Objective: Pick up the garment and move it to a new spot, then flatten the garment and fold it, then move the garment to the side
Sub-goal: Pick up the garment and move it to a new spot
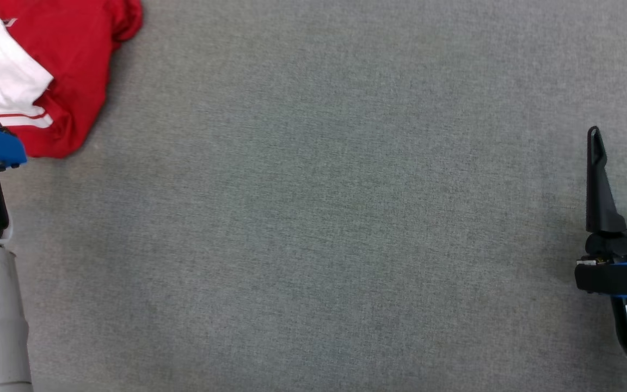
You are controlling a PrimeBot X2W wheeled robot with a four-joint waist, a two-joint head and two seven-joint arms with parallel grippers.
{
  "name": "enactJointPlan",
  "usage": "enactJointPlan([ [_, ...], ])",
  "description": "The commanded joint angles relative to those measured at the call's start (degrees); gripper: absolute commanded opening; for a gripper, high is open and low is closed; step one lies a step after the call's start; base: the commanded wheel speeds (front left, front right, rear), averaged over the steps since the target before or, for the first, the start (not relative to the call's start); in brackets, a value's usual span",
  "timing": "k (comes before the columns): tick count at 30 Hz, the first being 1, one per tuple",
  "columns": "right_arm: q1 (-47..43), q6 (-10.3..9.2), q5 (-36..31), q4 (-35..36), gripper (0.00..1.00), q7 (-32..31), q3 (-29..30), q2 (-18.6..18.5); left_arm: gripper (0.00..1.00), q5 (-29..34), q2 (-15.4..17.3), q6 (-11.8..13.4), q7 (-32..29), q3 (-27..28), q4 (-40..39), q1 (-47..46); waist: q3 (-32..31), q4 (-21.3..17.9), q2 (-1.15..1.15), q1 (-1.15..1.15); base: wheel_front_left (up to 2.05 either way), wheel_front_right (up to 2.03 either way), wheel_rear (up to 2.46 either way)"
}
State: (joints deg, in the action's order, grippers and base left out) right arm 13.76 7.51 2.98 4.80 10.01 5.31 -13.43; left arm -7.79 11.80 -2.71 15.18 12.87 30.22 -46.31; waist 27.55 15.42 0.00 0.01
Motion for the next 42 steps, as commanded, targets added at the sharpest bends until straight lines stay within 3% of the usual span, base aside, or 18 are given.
enactJointPlan([
  [1, 0.81, -0.04, -0.47, 1.30, 1.00, -0.40, 0.43, -0.57, 1.00, -0.19, 1.32, -0.60, -0.05, 0.56, 3.34, -2.27, 3.80, -2.63, 0.00, -0.01, 0.00, 0.00, 0.00],
  [9, 0.59, -0.04, -0.36, 4.23, 1.00, -1.15, 1.65, -1.19, 1.00, -1.06, 3.10, -1.97, -2.81, -0.50, 22.81, -6.90, 6.55, -3.30, 0.00, -0.01, 0.00, 0.00, 0.00],
  [19, 1.22, -0.04, -0.43, 4.43, 1.00, -1.08, 1.41, -0.93, 1.00, -4.13, 2.39, -4.11, -8.67, -1.57, 36.49, -10.14, 7.07, -3.16, 0.00, -0.01, 0.00, 0.00, 0.00],
  [20, 1.37, -0.04, -0.39, 4.33, 1.00, -0.97, 1.31, -0.90, 0.61, -4.14, 2.58, -4.25, -8.46, -1.77, 37.00, -10.37, 6.95, -3.26, 0.00, -0.01, 0.00, 0.00, 0.00],
  [22, 1.41, -0.04, -0.32, 3.96, 1.00, -0.84, 1.15, -0.71, 0.00, -4.16, 2.89, -4.39, -7.53, -2.18, 37.79, -10.85, 6.50, -3.51, 0.00, -0.01, 0.00, 0.00, 0.00],
  [33, 0.93, -0.04, 0.03, -0.29, 1.00, 1.83, 0.56, 2.22, 0.00, -2.68, 6.35, -4.43, -0.95, -4.42, 35.64, -13.99, 0.78, -5.94, 0.00, -0.01, 0.00, 0.00, 0.00],
  [42, 0.20, -0.04, 0.89, -5.72, 1.00, 4.32, 0.24, 5.89, 0.00, 0.92, 6.54, -3.88, 0.09, -8.47, 22.96, -18.29, -6.06, -10.26, 0.00, -0.01, 0.00, 0.00, 0.00],
])
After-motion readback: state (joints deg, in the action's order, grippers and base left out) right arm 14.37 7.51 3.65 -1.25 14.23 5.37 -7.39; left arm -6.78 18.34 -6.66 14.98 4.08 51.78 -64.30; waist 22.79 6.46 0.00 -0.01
